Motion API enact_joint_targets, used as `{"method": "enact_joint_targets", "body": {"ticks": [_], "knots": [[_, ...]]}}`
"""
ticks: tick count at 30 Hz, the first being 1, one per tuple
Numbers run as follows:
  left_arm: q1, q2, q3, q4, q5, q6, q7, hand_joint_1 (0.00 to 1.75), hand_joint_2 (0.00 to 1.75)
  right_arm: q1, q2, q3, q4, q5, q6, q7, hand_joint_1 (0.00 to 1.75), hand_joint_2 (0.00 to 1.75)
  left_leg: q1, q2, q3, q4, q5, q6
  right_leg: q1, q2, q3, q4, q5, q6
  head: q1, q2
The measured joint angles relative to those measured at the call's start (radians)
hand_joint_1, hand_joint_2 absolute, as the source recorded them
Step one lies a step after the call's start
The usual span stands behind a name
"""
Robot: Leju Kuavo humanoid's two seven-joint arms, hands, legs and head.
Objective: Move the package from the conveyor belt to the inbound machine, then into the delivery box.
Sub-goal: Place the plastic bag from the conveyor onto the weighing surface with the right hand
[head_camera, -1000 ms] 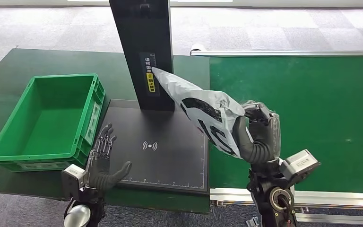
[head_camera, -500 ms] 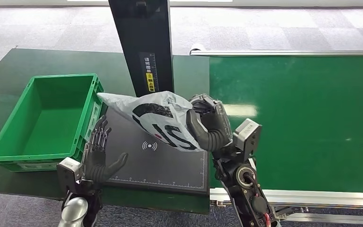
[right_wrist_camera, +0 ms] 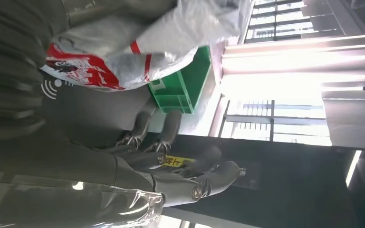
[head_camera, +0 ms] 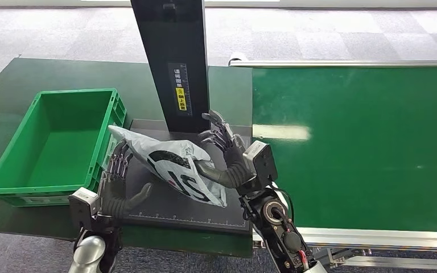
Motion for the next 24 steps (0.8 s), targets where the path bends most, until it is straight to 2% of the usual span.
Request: {"method": "enact_joint_targets", "body": {"ticks": [13, 20, 24], "knots": [[0.006, 0.002, 0.000, 0.000, 0.000, 0.000, 0.000, 0.00, 1.75, 0.002, -0.002, -0.004, 0.032, 0.005, -0.007, 0.006, 0.00, 1.75, 0.000, 0.000, 0.000, 0.000, 0.000, 0.000, 0.000, 0.000, 0.000, 0.000, 0.000, 0.000, 0.000, 0.000], [0.011, 0.011, 0.017, 0.000, -0.015, 0.018, -0.009, 0.00, 1.75, 0.012, -0.008, -0.014, 0.042, -0.092, 0.111, -0.019, 0.00, 1.75, 0.000, 0.000, 0.000, 0.000, 0.000, 0.000, 0.000, 0.000, 0.000, 0.000, 0.000, 0.000, 0.000, 0.000], [0.015, 0.024, 0.046, 0.000, -0.032, 0.024, -0.013, 0.00, 1.75, 0.015, -0.016, -0.026, 0.043, -0.116, 0.126, -0.028, 0.00, 1.75, 0.000, 0.000, 0.000, 0.000, 0.000, 0.000, 0.000, 0.000, 0.000, 0.000, 0.000, 0.000, 0.000, 0.000]]}}
